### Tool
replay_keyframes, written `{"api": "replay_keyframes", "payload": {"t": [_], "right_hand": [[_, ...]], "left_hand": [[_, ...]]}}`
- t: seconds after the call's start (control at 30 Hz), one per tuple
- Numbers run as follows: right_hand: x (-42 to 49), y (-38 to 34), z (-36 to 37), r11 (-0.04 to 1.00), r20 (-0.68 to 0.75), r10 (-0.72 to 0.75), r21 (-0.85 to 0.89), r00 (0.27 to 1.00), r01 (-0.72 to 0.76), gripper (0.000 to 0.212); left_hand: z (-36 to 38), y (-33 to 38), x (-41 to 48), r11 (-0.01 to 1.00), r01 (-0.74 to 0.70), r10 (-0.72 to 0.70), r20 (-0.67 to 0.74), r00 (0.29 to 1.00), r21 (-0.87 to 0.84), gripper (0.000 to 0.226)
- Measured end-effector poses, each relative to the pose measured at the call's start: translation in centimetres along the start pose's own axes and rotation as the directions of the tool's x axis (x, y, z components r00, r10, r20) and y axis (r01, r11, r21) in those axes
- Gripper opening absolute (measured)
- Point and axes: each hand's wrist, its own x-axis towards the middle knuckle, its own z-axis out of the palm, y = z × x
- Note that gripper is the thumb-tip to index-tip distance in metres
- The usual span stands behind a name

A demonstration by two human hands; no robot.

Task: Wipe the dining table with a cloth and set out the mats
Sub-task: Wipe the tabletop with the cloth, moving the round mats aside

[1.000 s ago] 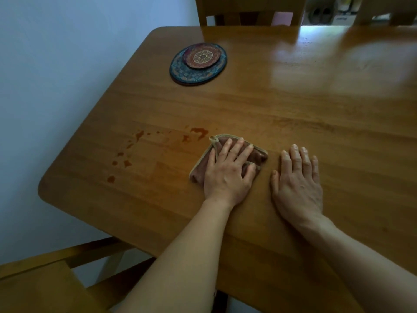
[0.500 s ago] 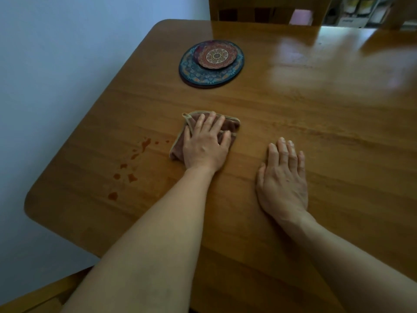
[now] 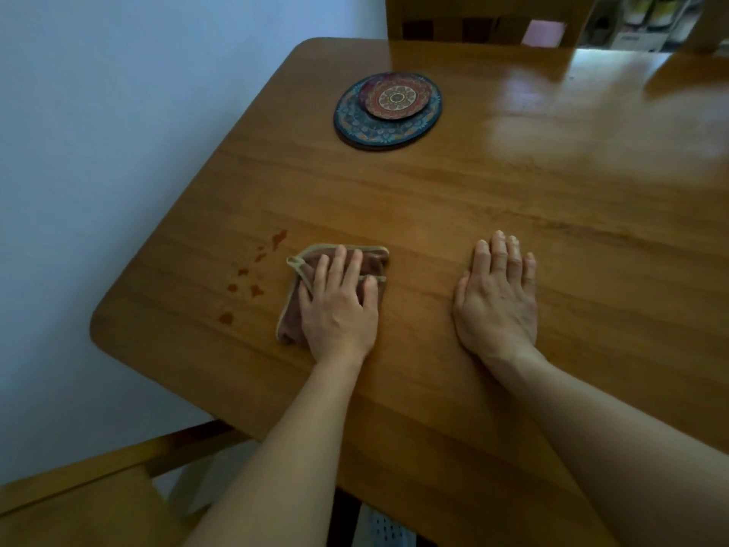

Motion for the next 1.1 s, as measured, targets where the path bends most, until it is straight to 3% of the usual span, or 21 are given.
{"api": "replay_keyframes", "payload": {"t": [0.3,0.77,0.97,1.1], "right_hand": [[-0.1,0.1,-0.2,1.000,0.009,-0.010,-0.012,1.000,0.010,0.057],[0.5,0.3,0.7,0.999,-0.014,-0.020,-0.029,1.000,0.020,0.057],[0.2,0.2,0.6,0.999,-0.037,-0.050,-0.012,0.998,0.049,0.056],[0.1,0.2,0.4,0.970,-0.018,-0.228,-0.092,0.974,0.225,0.053]], "left_hand": [[0.5,1.0,-6.3,0.962,-0.274,0.272,0.066,0.960,0.017,0.054],[0.1,1.5,7.7,0.990,-0.143,0.143,0.047,0.989,0.008,0.053],[0.1,1.5,4.6,0.991,-0.132,0.131,0.044,0.990,0.006,0.053],[0.5,1.1,-1.0,0.993,-0.117,0.117,-0.001,0.993,-0.010,0.053]]}}
